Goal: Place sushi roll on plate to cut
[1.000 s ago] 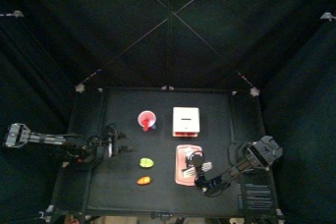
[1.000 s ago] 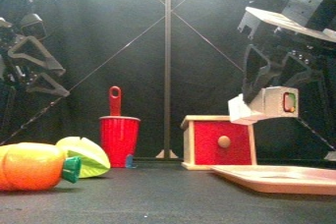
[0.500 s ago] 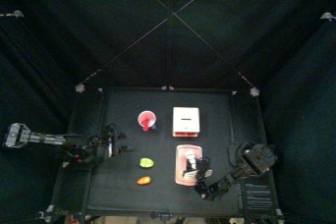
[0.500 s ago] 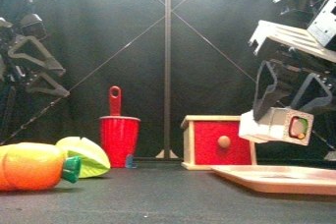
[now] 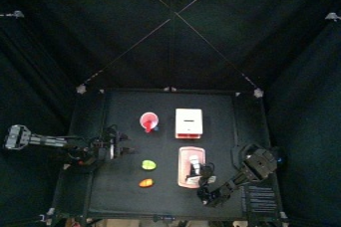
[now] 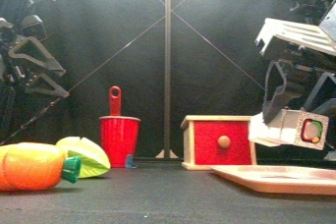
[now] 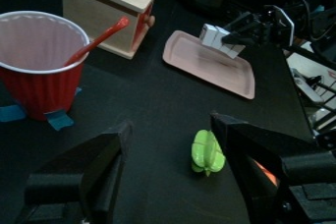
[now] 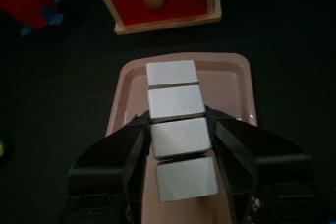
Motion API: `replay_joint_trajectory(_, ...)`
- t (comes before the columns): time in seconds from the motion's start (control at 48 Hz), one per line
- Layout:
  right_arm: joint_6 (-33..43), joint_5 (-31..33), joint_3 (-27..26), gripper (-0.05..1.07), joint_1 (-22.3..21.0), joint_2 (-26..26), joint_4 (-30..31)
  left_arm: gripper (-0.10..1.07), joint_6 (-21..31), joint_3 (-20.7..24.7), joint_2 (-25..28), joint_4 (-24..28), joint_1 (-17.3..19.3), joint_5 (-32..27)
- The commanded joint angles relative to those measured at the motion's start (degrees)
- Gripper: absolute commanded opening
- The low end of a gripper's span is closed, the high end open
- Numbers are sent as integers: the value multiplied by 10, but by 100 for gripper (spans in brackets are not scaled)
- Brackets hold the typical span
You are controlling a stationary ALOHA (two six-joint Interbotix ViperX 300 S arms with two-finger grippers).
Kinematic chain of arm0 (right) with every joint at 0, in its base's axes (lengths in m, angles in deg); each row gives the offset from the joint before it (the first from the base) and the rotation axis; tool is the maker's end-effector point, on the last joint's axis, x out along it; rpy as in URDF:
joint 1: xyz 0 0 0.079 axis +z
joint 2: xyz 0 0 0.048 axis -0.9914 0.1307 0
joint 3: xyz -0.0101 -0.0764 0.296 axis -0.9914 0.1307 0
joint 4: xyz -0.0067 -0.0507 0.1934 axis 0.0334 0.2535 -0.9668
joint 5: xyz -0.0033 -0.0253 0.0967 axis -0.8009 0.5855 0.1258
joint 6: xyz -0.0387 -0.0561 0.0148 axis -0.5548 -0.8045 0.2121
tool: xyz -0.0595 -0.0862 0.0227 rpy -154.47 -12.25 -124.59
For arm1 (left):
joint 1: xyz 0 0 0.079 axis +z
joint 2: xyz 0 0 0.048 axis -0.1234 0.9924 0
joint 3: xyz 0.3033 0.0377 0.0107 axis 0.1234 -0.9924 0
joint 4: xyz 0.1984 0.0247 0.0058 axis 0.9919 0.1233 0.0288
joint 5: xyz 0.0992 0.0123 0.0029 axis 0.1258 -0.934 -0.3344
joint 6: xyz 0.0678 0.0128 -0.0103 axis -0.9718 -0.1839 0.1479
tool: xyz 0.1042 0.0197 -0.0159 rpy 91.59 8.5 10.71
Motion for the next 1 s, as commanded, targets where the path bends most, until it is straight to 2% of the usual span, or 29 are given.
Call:
replay_joint_trajectory(0.0, 9, 6, -12, 66, -1, -8, 10, 97, -1, 7, 1, 0, 1, 3)
replay_joint_trajectory(0.354, 9, -22, -18, 78, -7, 1, 3, 97, -1, 7, 1, 1, 1, 3)
replay_joint_trajectory(0.979, 11, -33, -18, 79, -12, 5, -11, 97, -1, 6, 1, 0, 1, 3)
